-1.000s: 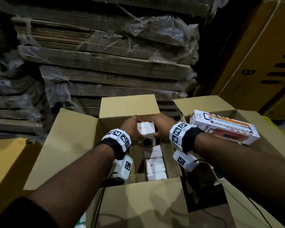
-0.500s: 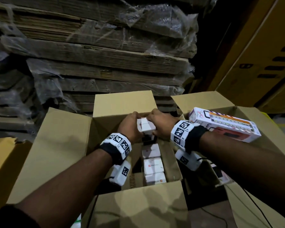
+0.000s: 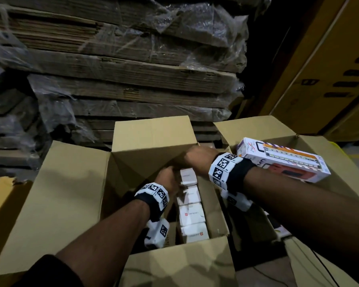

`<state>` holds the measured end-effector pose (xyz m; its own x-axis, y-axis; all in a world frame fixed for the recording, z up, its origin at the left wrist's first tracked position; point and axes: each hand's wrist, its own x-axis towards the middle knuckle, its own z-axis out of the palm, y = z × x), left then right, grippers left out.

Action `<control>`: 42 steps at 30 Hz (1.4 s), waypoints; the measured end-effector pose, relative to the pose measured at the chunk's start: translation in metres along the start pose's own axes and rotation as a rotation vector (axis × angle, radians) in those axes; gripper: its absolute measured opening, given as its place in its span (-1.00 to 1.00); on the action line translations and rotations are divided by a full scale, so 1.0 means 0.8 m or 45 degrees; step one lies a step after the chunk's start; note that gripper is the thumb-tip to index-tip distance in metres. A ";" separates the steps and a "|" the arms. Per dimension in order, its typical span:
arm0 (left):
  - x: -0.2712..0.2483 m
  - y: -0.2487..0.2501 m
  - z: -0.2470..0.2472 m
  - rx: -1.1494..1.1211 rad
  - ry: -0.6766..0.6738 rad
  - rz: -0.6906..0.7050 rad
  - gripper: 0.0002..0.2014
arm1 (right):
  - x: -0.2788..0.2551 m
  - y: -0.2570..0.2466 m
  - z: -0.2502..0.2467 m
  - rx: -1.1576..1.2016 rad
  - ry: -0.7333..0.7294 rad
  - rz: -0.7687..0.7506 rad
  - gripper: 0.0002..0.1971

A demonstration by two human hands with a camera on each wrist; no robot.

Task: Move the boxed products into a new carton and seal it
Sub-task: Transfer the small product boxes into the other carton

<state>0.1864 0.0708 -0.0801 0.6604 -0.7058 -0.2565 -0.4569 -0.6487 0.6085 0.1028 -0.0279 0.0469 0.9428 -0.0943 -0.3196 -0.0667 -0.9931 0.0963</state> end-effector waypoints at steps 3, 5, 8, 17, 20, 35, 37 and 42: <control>0.000 -0.009 0.008 -0.110 -0.037 -0.057 -0.67 | -0.001 0.006 0.000 0.032 0.014 -0.011 -0.75; 0.002 -0.017 0.011 -0.071 -0.016 -0.078 -0.65 | -0.001 0.008 0.006 0.007 0.019 0.030 -0.83; 0.004 -0.022 0.010 -0.062 -0.008 -0.092 -0.59 | -0.002 0.010 0.012 0.071 0.053 0.076 -0.84; -0.018 0.009 -0.031 -0.160 0.069 0.100 -0.70 | -0.039 0.028 0.011 0.584 0.314 0.113 -0.63; -0.039 0.042 -0.053 -0.297 0.058 0.187 -0.71 | -0.087 0.044 -0.003 0.698 0.420 0.088 -0.70; -0.153 0.210 -0.089 0.001 -0.240 0.695 -0.61 | -0.288 0.214 0.085 0.336 -0.073 0.607 -0.78; -0.162 0.225 -0.070 0.017 -0.276 0.709 -0.62 | -0.290 0.229 0.108 0.270 -0.218 0.655 -0.83; -0.168 0.241 -0.022 0.024 -0.365 0.712 -0.62 | -0.278 0.242 0.133 0.153 -0.426 0.507 -0.64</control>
<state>0.0200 0.0456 0.0853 0.1337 -0.9863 -0.0963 -0.6991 -0.1627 0.6963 -0.1548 -0.2062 0.0363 0.6824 -0.4633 -0.5654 -0.4540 -0.8748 0.1690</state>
